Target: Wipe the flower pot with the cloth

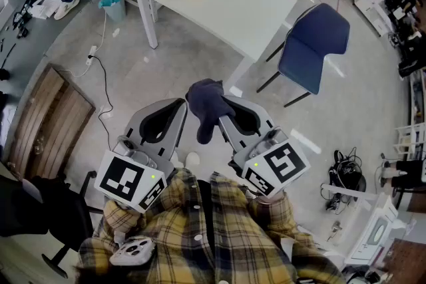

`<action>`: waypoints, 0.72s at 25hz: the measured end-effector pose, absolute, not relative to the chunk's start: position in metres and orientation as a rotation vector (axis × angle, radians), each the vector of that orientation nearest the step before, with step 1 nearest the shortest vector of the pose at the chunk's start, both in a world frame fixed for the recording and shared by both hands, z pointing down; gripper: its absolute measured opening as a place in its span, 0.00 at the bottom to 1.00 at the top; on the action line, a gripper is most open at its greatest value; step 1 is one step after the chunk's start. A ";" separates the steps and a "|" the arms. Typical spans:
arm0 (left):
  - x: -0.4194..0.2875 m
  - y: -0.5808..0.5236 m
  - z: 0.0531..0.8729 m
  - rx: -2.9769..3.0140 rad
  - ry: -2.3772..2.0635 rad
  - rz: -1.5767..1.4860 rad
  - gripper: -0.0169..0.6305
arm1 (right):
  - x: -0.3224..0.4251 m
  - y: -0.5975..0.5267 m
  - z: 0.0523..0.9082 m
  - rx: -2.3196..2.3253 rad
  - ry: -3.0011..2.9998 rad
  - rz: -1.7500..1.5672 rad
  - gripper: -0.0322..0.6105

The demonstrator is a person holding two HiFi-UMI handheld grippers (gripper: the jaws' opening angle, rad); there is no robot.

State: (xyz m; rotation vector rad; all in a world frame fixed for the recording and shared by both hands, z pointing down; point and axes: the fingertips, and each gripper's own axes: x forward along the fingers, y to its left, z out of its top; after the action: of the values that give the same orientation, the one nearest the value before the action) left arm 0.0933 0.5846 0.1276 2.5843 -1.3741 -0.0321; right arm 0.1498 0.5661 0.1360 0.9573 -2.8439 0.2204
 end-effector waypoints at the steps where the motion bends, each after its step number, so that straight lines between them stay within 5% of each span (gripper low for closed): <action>1: 0.093 0.585 0.128 2.583 -1.375 -0.036 0.04 | 0.149 0.567 0.137 0.953 -2.844 0.214 0.07; 18: 0.096 0.594 0.134 2.565 -1.409 -0.048 0.04 | 0.162 0.575 0.141 0.946 -2.853 0.224 0.07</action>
State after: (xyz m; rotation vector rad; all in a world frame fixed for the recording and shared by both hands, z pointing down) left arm 0.0957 0.5943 0.1341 2.5651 -1.4086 -0.0476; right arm 0.1617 0.5753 0.1410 0.9460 -2.8525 0.2244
